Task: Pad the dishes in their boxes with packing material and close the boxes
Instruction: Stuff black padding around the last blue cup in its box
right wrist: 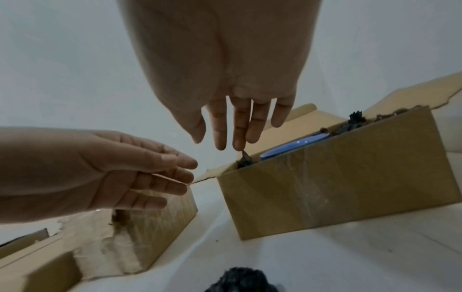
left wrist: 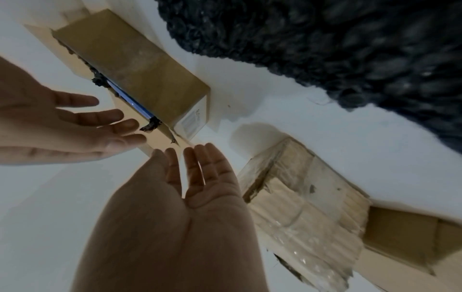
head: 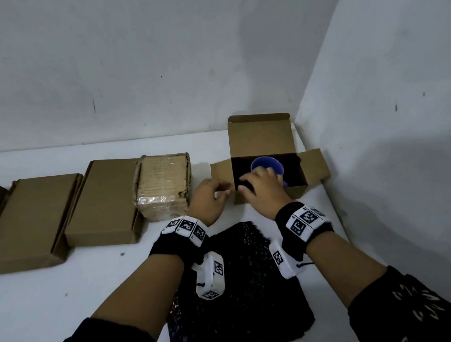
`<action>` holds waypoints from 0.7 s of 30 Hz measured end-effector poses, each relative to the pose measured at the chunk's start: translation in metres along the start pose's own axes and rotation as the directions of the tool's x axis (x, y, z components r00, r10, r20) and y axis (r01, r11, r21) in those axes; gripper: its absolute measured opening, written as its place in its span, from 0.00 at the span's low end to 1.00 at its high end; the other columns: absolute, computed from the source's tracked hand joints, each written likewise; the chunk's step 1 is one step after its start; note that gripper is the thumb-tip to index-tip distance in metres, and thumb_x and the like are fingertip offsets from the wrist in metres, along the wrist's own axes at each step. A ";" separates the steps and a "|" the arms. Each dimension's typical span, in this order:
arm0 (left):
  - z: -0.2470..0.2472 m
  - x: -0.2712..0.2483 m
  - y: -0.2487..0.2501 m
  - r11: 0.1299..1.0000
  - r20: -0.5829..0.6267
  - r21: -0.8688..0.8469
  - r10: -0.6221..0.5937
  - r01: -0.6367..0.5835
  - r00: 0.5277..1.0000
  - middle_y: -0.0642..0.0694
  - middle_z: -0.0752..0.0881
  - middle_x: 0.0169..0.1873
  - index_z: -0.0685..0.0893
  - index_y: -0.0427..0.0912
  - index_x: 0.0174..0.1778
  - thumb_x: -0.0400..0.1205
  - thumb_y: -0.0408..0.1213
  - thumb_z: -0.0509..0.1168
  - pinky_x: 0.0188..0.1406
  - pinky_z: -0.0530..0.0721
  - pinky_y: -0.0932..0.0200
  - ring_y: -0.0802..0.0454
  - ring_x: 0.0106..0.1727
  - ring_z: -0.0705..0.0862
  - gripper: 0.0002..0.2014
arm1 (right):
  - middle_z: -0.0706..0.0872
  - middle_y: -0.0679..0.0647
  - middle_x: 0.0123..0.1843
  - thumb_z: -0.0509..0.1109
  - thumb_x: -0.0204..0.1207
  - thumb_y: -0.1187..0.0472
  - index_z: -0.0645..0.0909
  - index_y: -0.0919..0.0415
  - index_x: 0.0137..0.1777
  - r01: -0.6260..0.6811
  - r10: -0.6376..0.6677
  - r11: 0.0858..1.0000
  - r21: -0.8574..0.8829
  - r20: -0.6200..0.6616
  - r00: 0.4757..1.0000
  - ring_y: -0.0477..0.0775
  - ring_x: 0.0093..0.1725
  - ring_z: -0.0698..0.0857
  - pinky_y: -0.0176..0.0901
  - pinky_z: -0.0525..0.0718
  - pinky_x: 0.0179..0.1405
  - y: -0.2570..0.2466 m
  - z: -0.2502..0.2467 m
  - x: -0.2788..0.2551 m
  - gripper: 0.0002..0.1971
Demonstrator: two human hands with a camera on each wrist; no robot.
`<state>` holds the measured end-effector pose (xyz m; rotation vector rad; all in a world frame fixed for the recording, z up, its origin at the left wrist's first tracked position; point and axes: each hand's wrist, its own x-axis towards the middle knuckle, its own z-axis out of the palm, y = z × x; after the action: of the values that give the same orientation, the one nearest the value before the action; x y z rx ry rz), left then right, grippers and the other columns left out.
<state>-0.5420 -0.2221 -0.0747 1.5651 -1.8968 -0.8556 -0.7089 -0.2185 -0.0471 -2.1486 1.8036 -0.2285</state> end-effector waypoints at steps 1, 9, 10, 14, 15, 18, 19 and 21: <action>-0.003 -0.008 0.001 1.000 -0.023 -0.010 0.021 -0.021 1.000 0.41 0.84 0.53 0.86 0.39 0.56 0.81 0.37 0.66 0.54 0.78 0.61 0.49 0.51 0.83 0.10 | 0.77 0.56 0.63 0.62 0.81 0.50 0.79 0.54 0.64 0.008 -0.006 0.999 0.046 -0.059 0.998 0.60 0.66 0.71 0.53 0.67 0.64 -0.002 -0.002 -0.008 0.16; -0.025 -0.080 -0.003 0.977 0.336 0.213 -0.073 0.000 0.939 0.51 0.88 0.44 0.87 0.50 0.46 0.76 0.43 0.71 0.48 0.80 0.62 0.55 0.46 0.84 0.05 | 0.81 0.48 0.44 0.78 0.65 0.45 0.84 0.54 0.49 -0.043 0.010 0.996 0.074 0.397 0.918 0.50 0.46 0.81 0.44 0.79 0.45 -0.022 0.017 -0.094 0.17; -0.026 -0.088 -0.005 0.965 0.381 0.263 -0.082 -0.023 0.921 0.50 0.88 0.46 0.87 0.50 0.49 0.75 0.43 0.72 0.51 0.80 0.63 0.54 0.48 0.84 0.07 | 0.79 0.49 0.48 0.79 0.64 0.43 0.82 0.53 0.52 -0.036 0.025 0.999 0.020 0.413 0.911 0.52 0.49 0.80 0.44 0.79 0.46 -0.025 0.026 -0.103 0.21; -0.022 -0.114 -0.014 0.913 0.429 0.404 -0.126 -0.065 0.894 0.44 0.79 0.60 0.81 0.51 0.65 0.73 0.47 0.74 0.63 0.77 0.55 0.47 0.63 0.77 0.23 | 0.75 0.55 0.60 0.80 0.62 0.45 0.75 0.54 0.60 -0.087 0.108 0.993 -0.075 0.351 0.930 0.59 0.58 0.78 0.53 0.80 0.56 -0.030 0.061 -0.127 0.29; -0.021 -0.120 -0.017 0.899 0.418 0.432 -0.135 -0.066 0.899 0.44 0.76 0.63 0.78 0.52 0.68 0.72 0.49 0.74 0.66 0.76 0.51 0.45 0.66 0.73 0.27 | 0.75 0.55 0.61 0.80 0.64 0.47 0.76 0.54 0.60 -0.098 0.114 0.993 -0.068 0.315 0.942 0.60 0.59 0.78 0.53 0.80 0.56 -0.031 0.065 -0.131 0.27; -0.020 -0.135 -0.023 0.874 0.374 0.481 -0.131 -0.071 0.918 0.45 0.69 0.70 0.71 0.54 0.74 0.70 0.51 0.74 0.70 0.72 0.45 0.44 0.72 0.65 0.35 | 0.78 0.56 0.58 0.76 0.70 0.52 0.80 0.55 0.56 -0.091 0.095 0.995 -0.027 0.187 0.978 0.60 0.59 0.77 0.51 0.78 0.56 -0.032 0.075 -0.142 0.16; -0.020 -0.139 -0.025 0.870 0.364 0.489 -0.132 -0.069 0.922 0.46 0.68 0.72 0.69 0.54 0.75 0.70 0.52 0.74 0.71 0.71 0.44 0.44 0.73 0.64 0.37 | 0.79 0.55 0.57 0.75 0.72 0.53 0.81 0.55 0.54 -0.093 0.093 0.996 -0.009 0.149 0.984 0.60 0.60 0.77 0.50 0.78 0.57 -0.033 0.076 -0.145 0.13; -0.021 -0.145 -0.026 0.867 0.351 0.495 -0.144 -0.053 0.925 0.47 0.69 0.73 0.65 0.54 0.77 0.70 0.52 0.74 0.72 0.69 0.42 0.43 0.75 0.65 0.39 | 0.80 0.55 0.56 0.74 0.73 0.54 0.83 0.55 0.51 -0.102 0.099 0.994 0.041 0.083 0.992 0.60 0.60 0.75 0.50 0.76 0.58 -0.033 0.076 -0.149 0.09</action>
<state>-0.4823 -0.0854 -0.0809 1.8467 -2.5249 -0.7646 -0.6809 -0.0573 -0.0938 -2.0009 1.8374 -0.1543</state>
